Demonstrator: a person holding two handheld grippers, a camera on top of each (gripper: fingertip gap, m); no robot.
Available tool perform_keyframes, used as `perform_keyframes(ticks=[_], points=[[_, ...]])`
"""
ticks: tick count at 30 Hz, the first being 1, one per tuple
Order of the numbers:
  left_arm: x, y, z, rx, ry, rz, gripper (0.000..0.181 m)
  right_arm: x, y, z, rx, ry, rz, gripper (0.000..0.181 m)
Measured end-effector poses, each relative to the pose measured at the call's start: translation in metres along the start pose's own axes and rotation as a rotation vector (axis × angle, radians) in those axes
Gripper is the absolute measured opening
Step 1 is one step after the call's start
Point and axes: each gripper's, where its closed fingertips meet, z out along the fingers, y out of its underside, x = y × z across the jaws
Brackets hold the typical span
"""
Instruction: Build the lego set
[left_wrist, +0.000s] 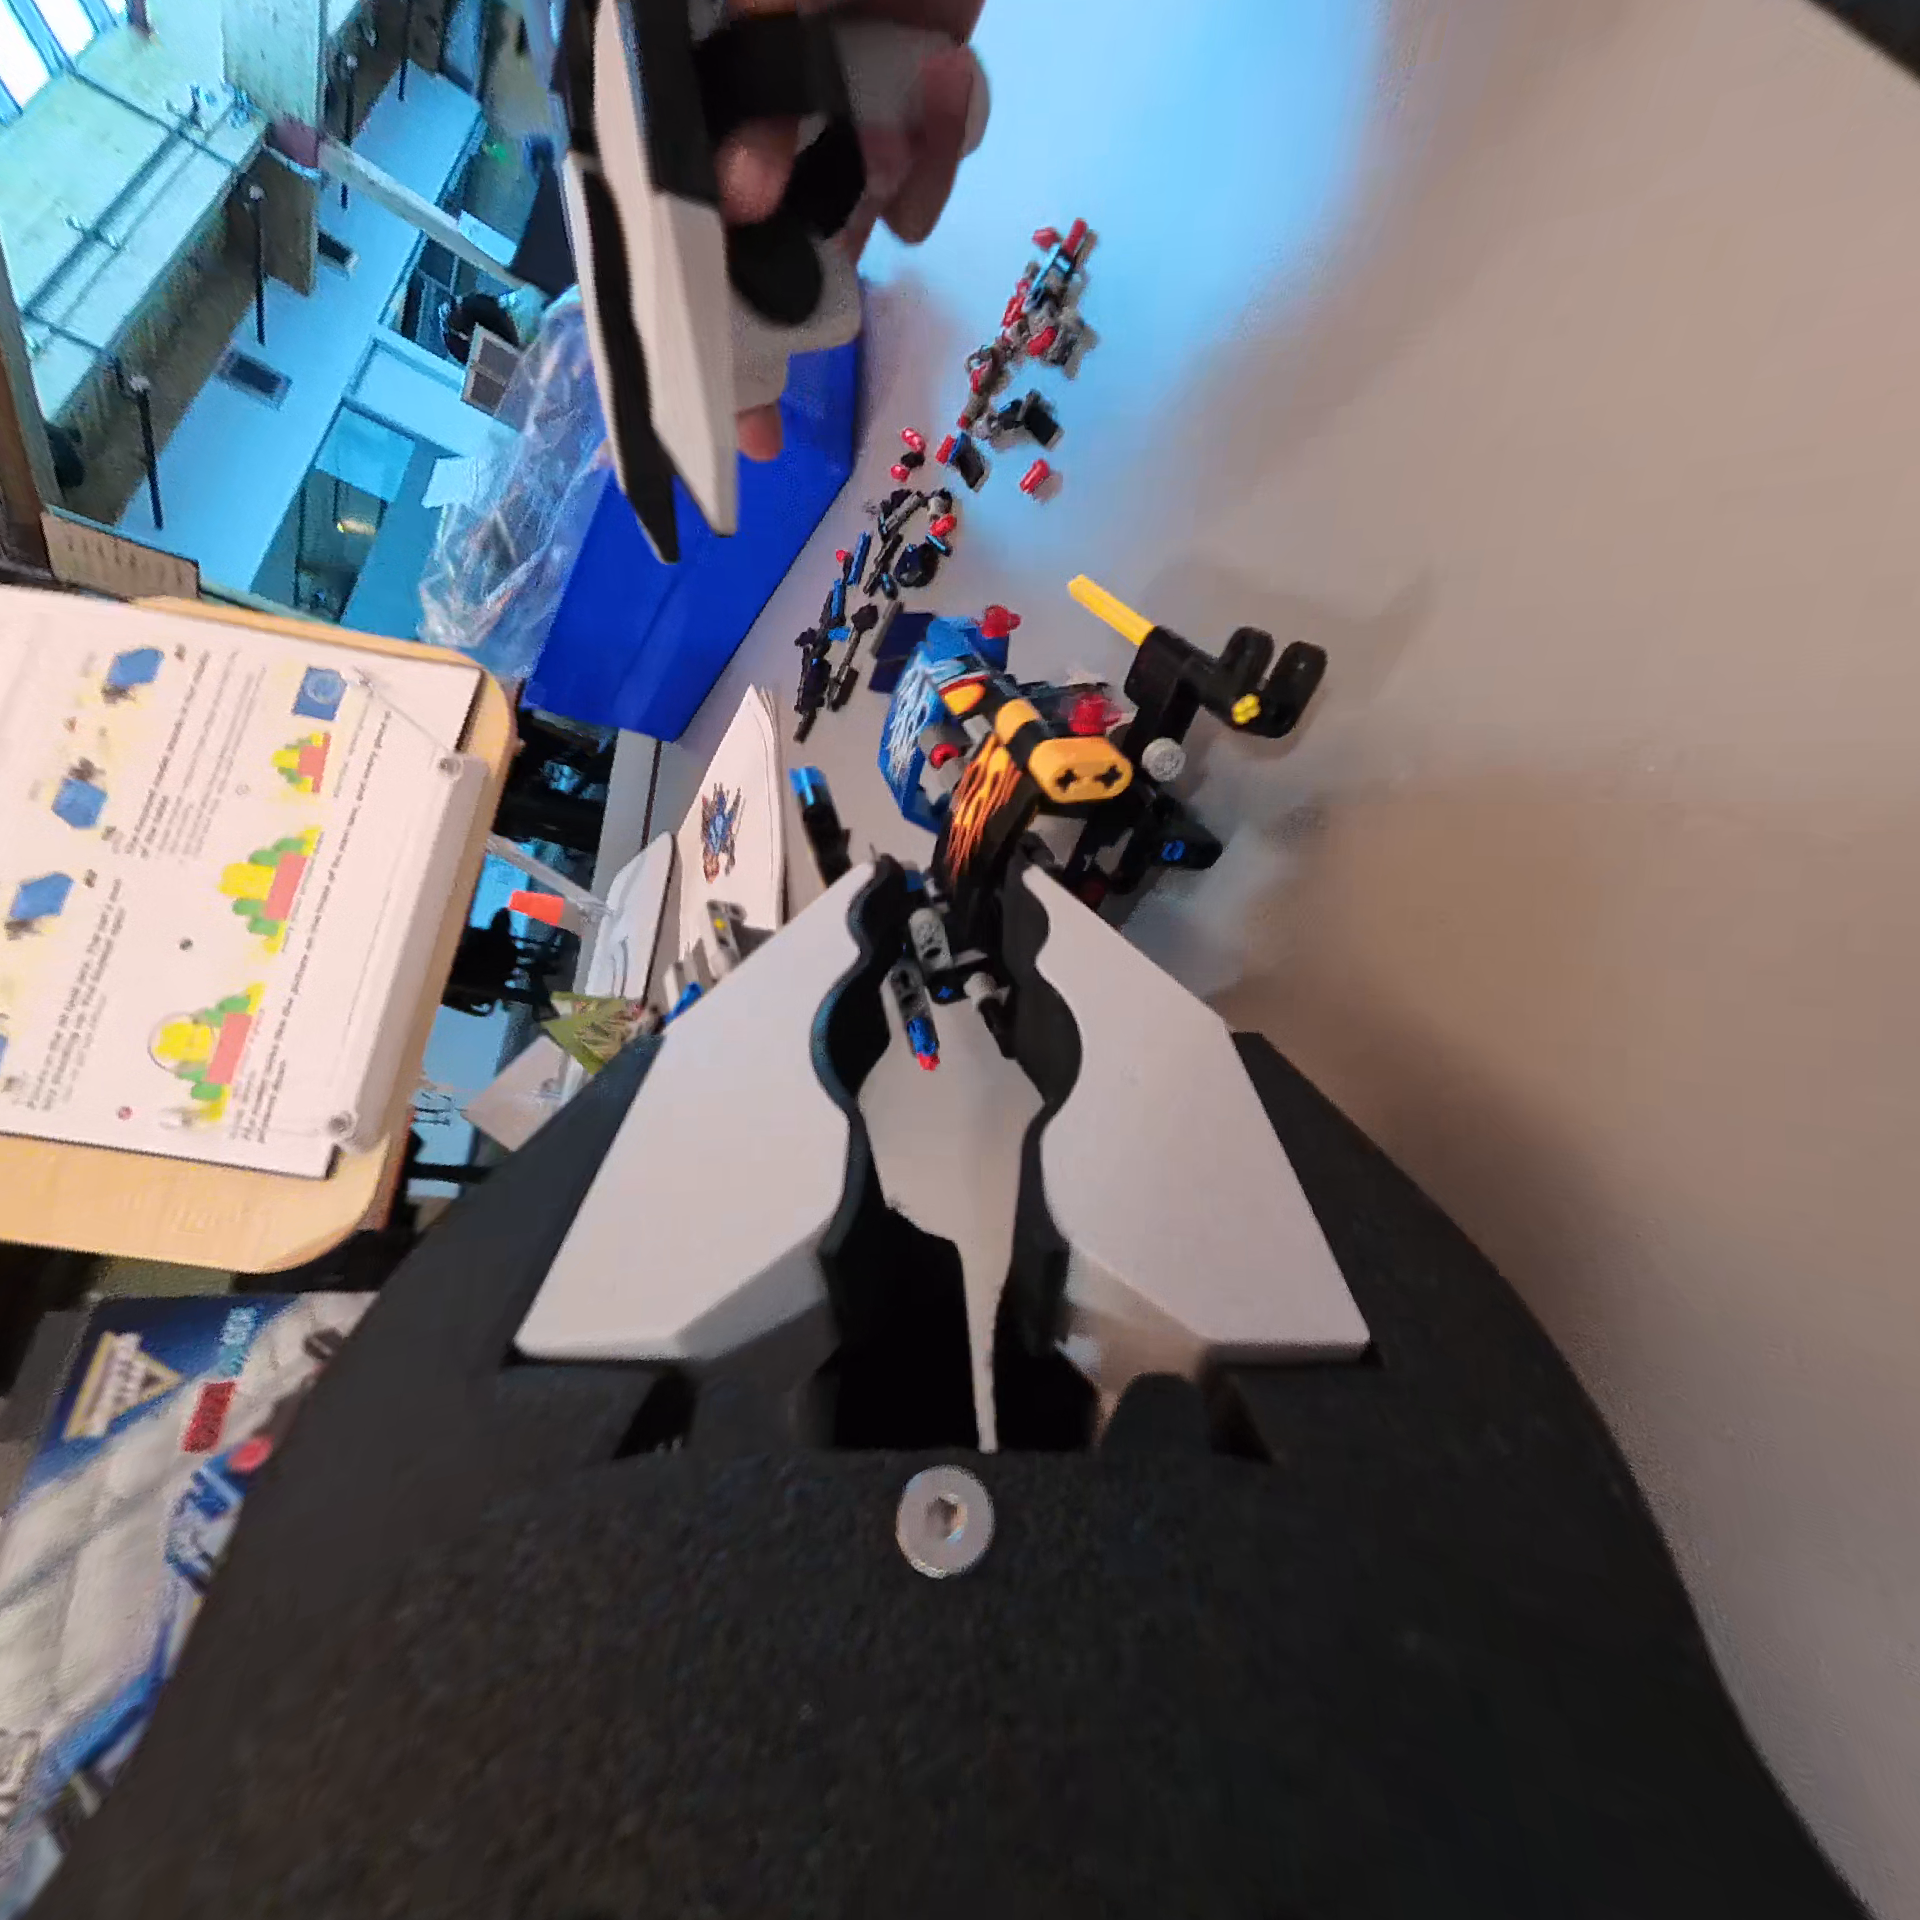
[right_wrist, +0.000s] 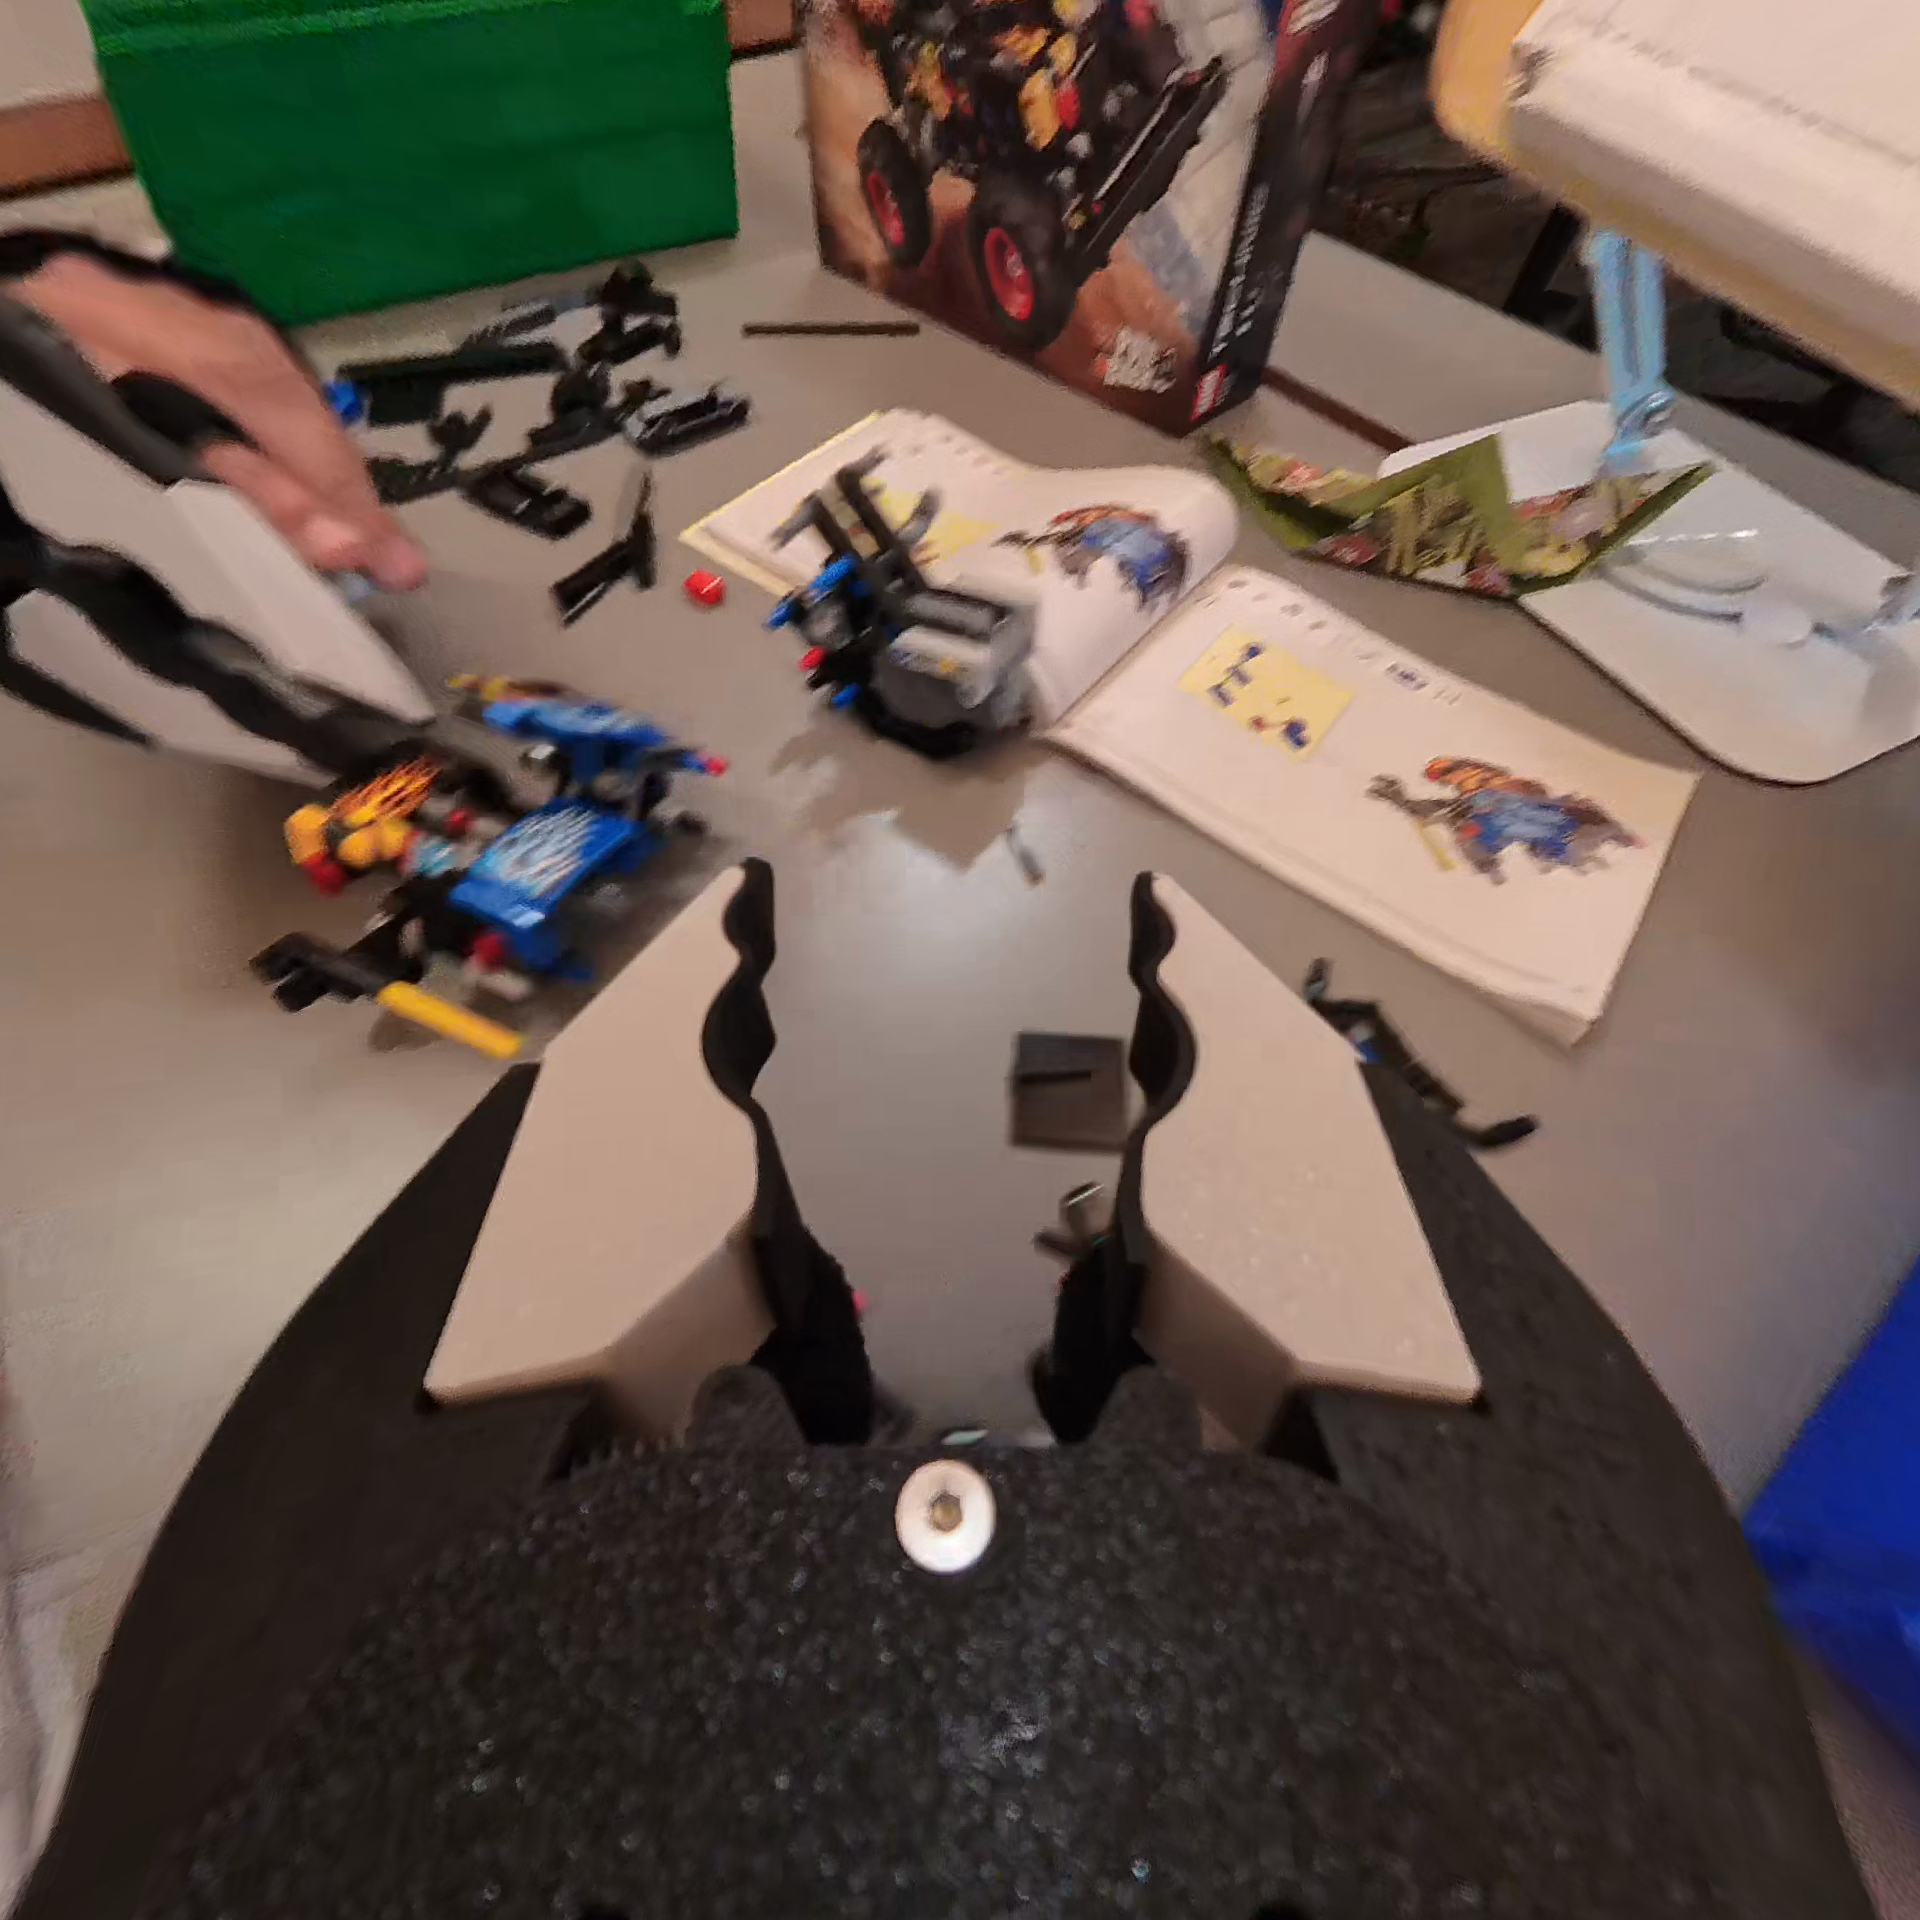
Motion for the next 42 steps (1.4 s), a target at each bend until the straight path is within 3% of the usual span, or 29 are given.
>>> perform_keyframes(ticks=[5,10,14,17,21,25,26,28,31,33,36,39,42], points=[[-0.005,0.005,-0.008,0.023,0.022,-0.137,0.022,0.073,0.003,0.031,-0.055,0.018,-0.009,0.066],[-0.035,0.001,-0.025,0.173,0.027,-0.433,0.022,0.098,0.018,0.041,0.012,0.070,0.087,0.063],[-0.077,0.043,-0.021,0.126,-0.037,-0.834,0.020,0.108,0.028,0.027,-0.003,0.187,0.084,0.054],[-0.087,0.071,-0.016,0.071,-0.061,-1.003,0.021,0.104,0.027,0.025,-0.025,0.170,0.091,0.055],[-0.092,0.083,-0.012,0.019,-0.075,-1.022,0.021,0.101,0.022,0.022,-0.008,0.153,0.104,0.054],[-0.135,0.075,-0.014,-0.083,-0.139,-0.964,0.013,0.107,0.021,0.017,-0.027,0.195,0.039,0.050],[-0.143,0.071,-0.006,-0.135,-0.084,-1.001,0.014,0.107,0.022,0.016,-0.043,0.201,0.023,0.049],[-0.145,0.052,0.023,-0.228,0.168,-1.058,0.017,0.102,0.020,0.013,-0.048,0.177,0.023,0.050],[-0.148,0.038,0.091,-0.352,0.399,-0.953,0.022,0.086,0.022,0.011,-0.078,0.100,0.034,0.051],[-0.158,0.037,0.150,-0.362,0.398,-0.860,0.024,0.083,0.030,0.007,-0.099,0.096,0.027,0.052],[-0.146,0.042,0.222,-0.427,0.438,-0.805,0.027,0.088,0.042,-0.005,-0.097,0.107,0.034,0.050],[-0.121,0.045,0.262,-0.466,0.487,-0.787,0.029,0.094,0.043,-0.015,-0.077,0.106,0.062,0.050],[-0.111,0.047,0.279,-0.474,0.473,-0.787,0.029,0.095,0.039,-0.024,-0.052,0.104,0.049,0.050]])
